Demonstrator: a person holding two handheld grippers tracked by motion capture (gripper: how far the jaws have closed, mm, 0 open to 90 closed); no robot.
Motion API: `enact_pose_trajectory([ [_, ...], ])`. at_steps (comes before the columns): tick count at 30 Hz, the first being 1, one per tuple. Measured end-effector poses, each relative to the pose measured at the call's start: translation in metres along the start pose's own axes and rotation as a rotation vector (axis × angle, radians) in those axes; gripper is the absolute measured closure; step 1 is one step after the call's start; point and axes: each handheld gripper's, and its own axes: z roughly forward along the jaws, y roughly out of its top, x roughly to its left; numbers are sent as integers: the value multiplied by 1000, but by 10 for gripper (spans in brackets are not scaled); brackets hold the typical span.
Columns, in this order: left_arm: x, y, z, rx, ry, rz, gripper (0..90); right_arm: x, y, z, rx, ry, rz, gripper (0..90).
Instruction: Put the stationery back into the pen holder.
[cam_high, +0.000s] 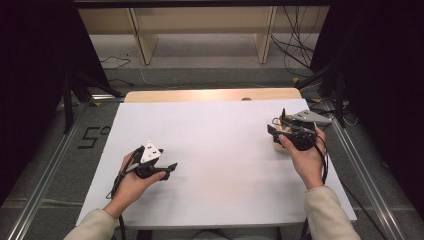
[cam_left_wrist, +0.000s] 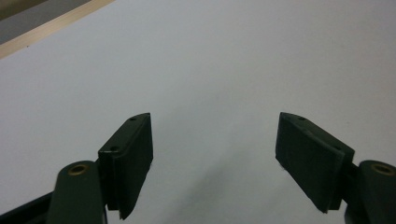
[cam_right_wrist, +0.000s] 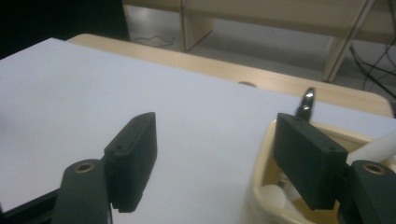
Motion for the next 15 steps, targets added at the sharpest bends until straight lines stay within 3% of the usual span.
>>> enact_pose_trajectory([
  [5,0,0,-1,0,0,4,278,14,-7,6,33,64,-35,303],
  [12,-1,-1,-2,-3,-4,1,278,30,-13,13,64,119,-79,278],
  [15,-1,-2,-3,-1,-6,4,279,33,-18,15,74,152,-73,271],
])
